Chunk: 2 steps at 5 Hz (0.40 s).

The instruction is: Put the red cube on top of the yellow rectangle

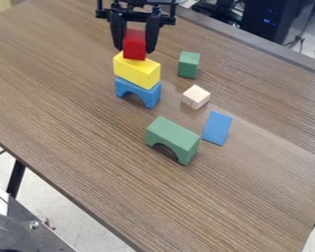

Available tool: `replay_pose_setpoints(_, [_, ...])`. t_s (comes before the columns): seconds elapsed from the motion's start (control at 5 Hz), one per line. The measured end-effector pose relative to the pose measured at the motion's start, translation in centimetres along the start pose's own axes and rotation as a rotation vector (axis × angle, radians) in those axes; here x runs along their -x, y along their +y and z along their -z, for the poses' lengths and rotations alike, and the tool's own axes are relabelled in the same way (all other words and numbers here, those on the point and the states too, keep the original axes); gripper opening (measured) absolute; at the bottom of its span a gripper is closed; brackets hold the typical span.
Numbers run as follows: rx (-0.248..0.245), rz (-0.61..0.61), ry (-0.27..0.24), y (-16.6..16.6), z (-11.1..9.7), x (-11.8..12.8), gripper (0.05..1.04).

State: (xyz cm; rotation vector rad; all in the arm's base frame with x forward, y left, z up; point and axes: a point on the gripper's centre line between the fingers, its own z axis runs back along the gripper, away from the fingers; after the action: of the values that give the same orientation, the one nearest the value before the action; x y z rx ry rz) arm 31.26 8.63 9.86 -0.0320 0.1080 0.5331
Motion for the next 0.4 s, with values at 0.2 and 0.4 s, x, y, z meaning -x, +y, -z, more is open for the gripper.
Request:
replay_pose_setpoints(0.2, [-0.003, -0.007, 0.003, -0.11, 0.05, 0.05, 0.635])
replay_pose_setpoints(0.4, [-0.019, -0.017, 0.035, -0.05, 0.90, 0.14, 0.753])
